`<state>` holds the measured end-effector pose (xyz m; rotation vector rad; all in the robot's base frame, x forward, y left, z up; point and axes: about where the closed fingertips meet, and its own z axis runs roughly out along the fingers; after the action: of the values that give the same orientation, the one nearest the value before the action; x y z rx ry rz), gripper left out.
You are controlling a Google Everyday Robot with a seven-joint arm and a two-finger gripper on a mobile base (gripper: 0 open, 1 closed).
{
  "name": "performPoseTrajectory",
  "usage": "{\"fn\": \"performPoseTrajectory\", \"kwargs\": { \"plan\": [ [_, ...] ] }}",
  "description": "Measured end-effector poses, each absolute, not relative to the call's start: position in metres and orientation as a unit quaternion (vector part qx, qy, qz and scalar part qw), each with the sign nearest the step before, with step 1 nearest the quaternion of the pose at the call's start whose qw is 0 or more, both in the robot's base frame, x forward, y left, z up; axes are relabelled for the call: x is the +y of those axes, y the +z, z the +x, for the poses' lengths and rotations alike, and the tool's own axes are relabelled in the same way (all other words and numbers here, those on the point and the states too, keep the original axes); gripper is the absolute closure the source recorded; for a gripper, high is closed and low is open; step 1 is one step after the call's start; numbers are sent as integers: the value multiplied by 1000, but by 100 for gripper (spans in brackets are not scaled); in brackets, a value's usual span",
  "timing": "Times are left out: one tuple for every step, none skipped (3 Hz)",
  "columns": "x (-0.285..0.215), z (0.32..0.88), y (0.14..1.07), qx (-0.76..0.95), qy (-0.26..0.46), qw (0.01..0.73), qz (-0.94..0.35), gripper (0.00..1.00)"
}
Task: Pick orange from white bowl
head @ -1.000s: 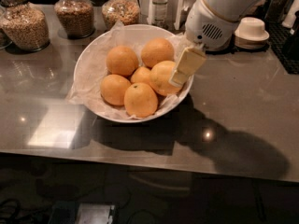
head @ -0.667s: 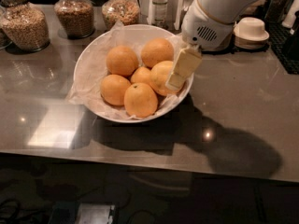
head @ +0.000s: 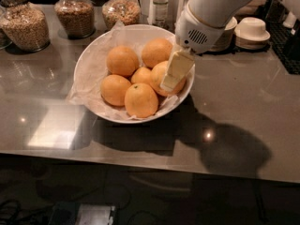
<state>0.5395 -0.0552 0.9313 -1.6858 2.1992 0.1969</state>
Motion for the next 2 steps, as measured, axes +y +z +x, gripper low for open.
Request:
{"fn": "performPoseTrajectory", "kwargs": {
  "plan": [
    [-50,540,927,787,72,178,-587,47],
    [-48,541,927,790,72,175,-583,38]
  ]
}}
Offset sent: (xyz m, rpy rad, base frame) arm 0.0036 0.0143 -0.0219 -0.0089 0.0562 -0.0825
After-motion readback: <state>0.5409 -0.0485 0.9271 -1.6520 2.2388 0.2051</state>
